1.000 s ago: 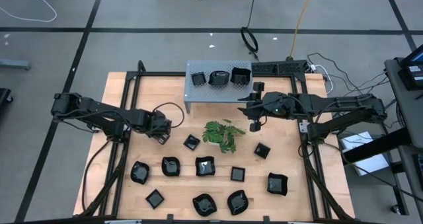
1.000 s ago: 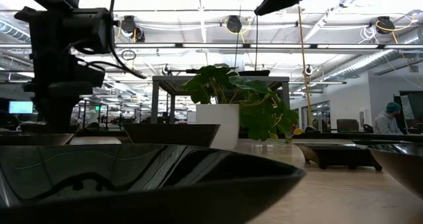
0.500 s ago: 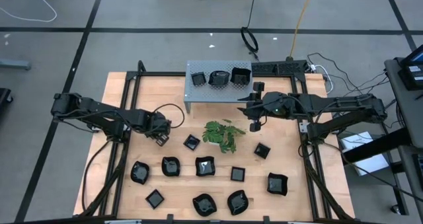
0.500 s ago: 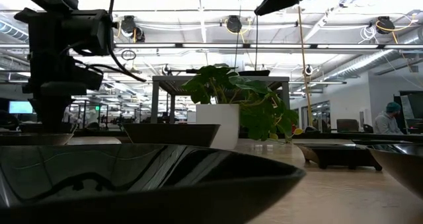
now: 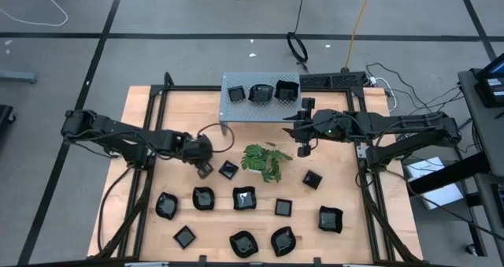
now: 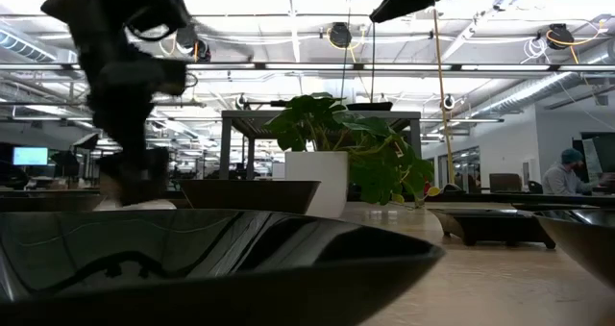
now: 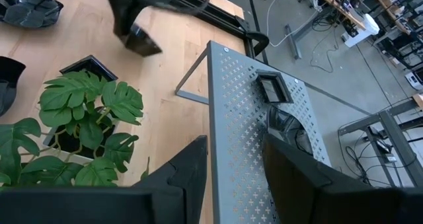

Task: Pick & Place Mini shaped plates
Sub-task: Stack the square black bowl on top of the other square black bowl on the shelf

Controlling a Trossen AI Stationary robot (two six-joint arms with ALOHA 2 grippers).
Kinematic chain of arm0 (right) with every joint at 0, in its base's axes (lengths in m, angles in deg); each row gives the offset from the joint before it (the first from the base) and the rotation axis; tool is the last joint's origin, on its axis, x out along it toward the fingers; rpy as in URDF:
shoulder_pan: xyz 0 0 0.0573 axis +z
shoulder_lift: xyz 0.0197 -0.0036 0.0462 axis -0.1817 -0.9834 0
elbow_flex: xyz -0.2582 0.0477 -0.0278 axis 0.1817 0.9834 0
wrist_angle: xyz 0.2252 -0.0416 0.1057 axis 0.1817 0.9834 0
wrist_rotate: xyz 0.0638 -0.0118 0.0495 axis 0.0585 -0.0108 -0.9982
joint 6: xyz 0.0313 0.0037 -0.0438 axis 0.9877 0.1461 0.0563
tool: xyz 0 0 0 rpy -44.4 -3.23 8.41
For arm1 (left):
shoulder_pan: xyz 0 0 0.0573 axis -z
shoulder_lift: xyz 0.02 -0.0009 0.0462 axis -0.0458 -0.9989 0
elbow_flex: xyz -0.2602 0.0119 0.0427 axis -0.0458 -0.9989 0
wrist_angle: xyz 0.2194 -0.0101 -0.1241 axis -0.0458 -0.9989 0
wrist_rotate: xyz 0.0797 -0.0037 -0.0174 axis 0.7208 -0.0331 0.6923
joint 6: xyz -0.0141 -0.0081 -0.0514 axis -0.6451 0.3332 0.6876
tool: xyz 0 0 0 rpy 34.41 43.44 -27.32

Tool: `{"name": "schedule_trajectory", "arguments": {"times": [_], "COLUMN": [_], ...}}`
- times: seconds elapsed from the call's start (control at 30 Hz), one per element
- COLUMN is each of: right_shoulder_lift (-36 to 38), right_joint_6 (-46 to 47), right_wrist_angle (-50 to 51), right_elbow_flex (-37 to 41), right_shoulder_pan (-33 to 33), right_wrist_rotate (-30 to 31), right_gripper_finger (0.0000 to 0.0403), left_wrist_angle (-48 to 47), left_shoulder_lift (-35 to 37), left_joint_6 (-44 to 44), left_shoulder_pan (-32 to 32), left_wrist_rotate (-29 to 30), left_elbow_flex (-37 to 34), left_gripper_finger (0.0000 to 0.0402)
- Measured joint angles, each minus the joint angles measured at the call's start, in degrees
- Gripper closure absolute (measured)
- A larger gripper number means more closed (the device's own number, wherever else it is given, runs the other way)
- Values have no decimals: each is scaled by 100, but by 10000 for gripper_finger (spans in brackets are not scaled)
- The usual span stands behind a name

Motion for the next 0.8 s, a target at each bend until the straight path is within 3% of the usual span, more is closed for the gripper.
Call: {"name": "schedule_trajectory", "arguments": {"times": [0.13,0.53,0.8], "right_shoulder_lift": [0,-1,-2], "right_joint_6": [0,19,275], "right_wrist_angle": [3,42,87], "right_elbow_flex": [0,0,0], "right_shoulder_pan": [2,0,0], "right_wrist_rotate": [0,0,0], "right_gripper_finger": [271,271,258], "left_wrist_angle": [658,729,767], "left_shoulder_lift": [-178,-1108,-874], "left_joint_6": [-291,-215,251], "left_shoulder_pan": [82,91,69], "left_wrist_rotate": [-8,87,-3], "left_elbow_flex": [4,9,2], "left_gripper_finger": [397,397,322]}}
